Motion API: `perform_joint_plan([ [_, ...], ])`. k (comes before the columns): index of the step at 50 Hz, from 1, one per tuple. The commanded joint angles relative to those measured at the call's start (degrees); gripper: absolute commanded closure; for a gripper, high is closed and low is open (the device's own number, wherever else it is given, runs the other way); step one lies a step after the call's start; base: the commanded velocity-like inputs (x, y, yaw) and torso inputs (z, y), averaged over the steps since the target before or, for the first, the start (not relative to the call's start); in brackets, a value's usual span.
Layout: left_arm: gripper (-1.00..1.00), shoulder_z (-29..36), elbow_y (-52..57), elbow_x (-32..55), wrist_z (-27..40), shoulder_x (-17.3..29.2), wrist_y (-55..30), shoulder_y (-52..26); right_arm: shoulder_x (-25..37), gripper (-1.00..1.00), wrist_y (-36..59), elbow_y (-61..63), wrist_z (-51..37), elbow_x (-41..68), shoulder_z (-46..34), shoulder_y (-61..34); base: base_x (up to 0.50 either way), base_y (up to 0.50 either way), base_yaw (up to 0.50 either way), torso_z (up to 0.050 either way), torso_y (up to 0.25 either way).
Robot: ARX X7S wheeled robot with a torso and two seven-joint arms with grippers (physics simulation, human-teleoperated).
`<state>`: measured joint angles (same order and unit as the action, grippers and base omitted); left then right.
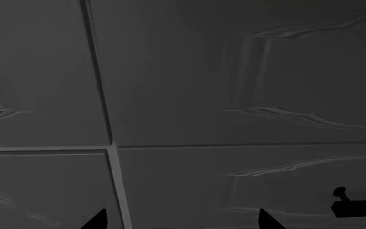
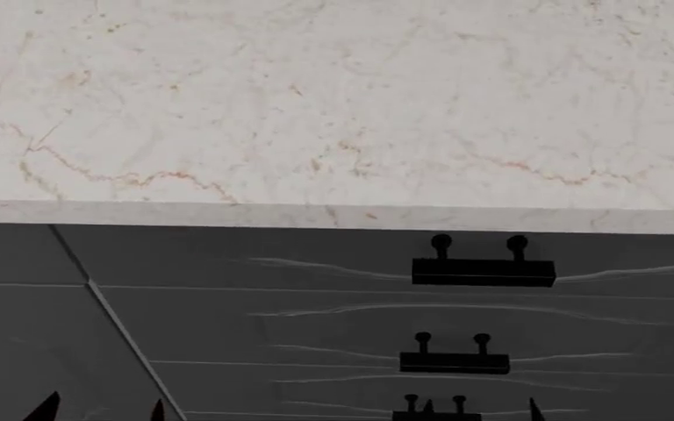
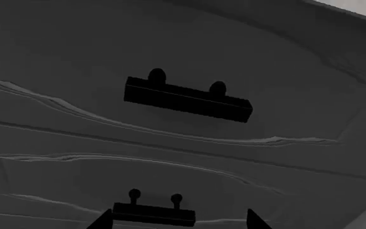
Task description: Open the right drawer.
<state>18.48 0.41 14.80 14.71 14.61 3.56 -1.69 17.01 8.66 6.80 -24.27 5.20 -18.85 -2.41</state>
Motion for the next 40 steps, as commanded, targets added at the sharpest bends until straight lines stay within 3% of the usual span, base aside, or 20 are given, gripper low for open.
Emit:
perform_joint_plan([
  [1, -1.00, 0.46, -0.18, -0.40, 0.48, 0.10, 0.07, -0.04, 1.97, -1.00, 6.33, 1.76, -3.16, -6.45, -2.05, -1.45, 0.00, 0.00, 0.00, 0.000, 0.000],
  [10, -1.00, 0.58, 0.33, -0.04, 0.74, 0.26, -0.19, 0.04, 3.09, -1.00, 11.05, 1.76, -3.82, -10.89, -4.42, -3.23, 0.00, 0.00, 0.00, 0.000, 0.000],
  [15, -1.00, 0.71, 0.31, 0.06, 0.73, 0.35, -0.03, 0.07, 4.48, -1.00, 15.37, 1.54, -5.48, -19.69, -9.61, -4.93, 0.00, 0.00, 0.00, 0.000, 0.000],
  [29, -1.00, 1.03, 0.02, 0.24, 0.94, 0.53, -0.07, -0.04, 5.74, -1.00, 20.25, 1.65, -4.63, -24.68, -12.90, -6.74, 0.00, 0.00, 0.00, 0.000, 0.000],
  [34, -1.00, 1.13, -0.36, 0.45, 0.80, 0.53, 0.12, -0.20, 5.93, -1.00, 27.12, -0.15, -4.85, -33.02, -17.95, -8.92, 0.00, 0.00, 0.00, 0.000, 0.000],
  [40, -1.00, 1.25, -0.35, 0.54, 0.91, 0.62, 0.15, -0.22, 5.91, -1.00, 27.17, -0.14, -4.86, -33.01, -17.99, -8.95, 0.00, 0.00, 0.00, 0.000, 0.000],
])
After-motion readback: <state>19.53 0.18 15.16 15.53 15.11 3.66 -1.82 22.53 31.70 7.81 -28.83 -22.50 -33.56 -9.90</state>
